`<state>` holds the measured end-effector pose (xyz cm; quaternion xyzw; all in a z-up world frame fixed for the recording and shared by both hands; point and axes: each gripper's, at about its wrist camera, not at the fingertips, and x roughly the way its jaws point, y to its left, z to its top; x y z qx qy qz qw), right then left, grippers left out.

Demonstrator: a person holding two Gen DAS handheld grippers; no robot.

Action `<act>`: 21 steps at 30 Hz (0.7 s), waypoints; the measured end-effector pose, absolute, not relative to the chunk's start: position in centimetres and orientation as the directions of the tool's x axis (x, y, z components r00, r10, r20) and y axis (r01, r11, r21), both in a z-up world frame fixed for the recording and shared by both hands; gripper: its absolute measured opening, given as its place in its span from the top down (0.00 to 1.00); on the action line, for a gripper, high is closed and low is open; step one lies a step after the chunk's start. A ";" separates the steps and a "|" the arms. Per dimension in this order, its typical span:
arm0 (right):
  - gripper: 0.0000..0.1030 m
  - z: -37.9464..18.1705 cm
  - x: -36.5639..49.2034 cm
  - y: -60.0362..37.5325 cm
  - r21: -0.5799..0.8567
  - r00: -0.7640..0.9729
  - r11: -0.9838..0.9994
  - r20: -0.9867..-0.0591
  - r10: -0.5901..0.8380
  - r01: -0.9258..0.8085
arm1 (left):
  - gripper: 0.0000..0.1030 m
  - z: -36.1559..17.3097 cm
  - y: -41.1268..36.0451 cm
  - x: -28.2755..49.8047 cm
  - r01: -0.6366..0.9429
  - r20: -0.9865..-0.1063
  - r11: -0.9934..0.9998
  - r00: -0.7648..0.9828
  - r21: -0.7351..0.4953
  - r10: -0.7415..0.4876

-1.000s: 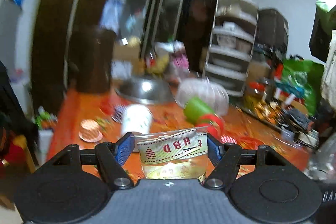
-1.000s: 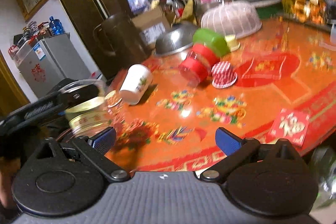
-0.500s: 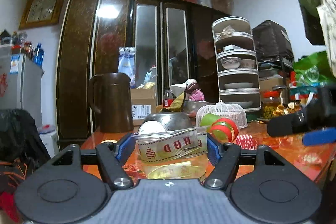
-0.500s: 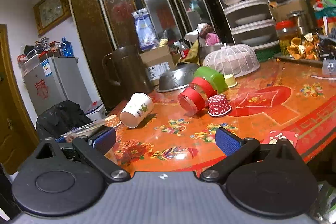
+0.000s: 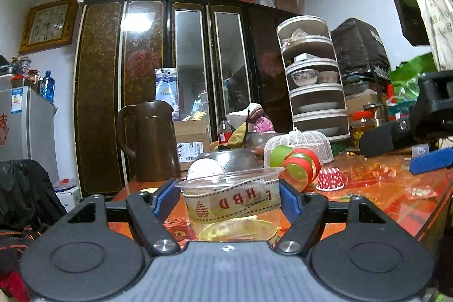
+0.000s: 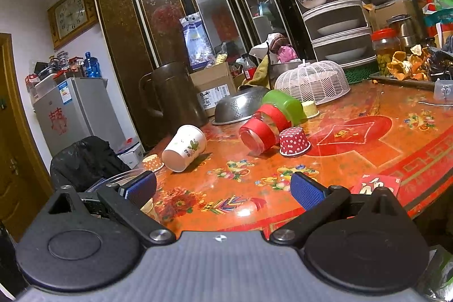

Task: Flip cup upright
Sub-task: 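Turn the glass upright with the left tool and lower it to the table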

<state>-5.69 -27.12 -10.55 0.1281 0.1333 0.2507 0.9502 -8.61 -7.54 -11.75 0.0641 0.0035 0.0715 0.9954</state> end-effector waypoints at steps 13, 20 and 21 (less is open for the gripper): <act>0.01 -10.4 -6.0 -26.7 0.308 0.829 0.835 -0.194 0.525 -0.457 | 0.03 -11.1 -6.0 -8.1 0.051 -0.157 0.983 0.987 0.178 -0.023; 0.01 -9.8 -6.7 -25.8 0.260 0.820 0.838 -0.207 0.533 -0.479 | 0.03 -10.5 -3.0 -11.0 0.047 -0.277 0.994 0.961 0.098 -0.019; 0.01 -9.5 -7.0 -25.7 0.240 0.821 0.843 -0.214 0.530 -0.482 | 0.03 -10.1 -2.4 -11.5 0.041 -0.312 0.995 0.950 0.086 -0.012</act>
